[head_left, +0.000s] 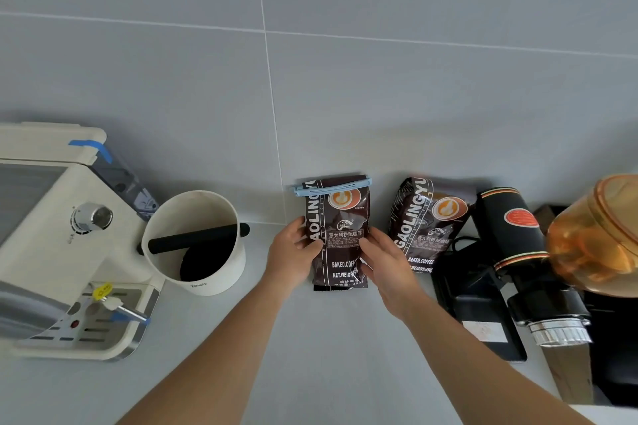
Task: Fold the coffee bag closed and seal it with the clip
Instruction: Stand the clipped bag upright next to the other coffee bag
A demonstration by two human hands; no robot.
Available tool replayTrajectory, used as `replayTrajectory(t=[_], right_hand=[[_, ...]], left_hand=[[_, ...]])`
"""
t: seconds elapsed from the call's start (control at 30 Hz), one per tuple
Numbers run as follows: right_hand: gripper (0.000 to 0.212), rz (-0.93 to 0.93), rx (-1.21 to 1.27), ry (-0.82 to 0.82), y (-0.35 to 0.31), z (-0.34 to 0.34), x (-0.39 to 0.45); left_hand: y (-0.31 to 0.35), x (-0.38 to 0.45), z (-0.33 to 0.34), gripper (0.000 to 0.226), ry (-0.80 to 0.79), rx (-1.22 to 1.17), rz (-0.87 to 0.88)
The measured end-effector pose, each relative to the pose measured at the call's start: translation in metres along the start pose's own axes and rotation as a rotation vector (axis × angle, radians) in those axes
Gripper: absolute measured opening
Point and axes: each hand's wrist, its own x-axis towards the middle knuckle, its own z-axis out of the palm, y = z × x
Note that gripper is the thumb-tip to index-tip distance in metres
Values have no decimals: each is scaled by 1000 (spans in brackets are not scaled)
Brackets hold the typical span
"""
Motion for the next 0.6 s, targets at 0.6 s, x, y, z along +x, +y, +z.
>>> replayTrajectory(t=[0.6], right_hand=[[81, -18, -350, -57, 26, -23, 20]], left_hand=[[-18, 12, 2, 59, -119, -273, -225]])
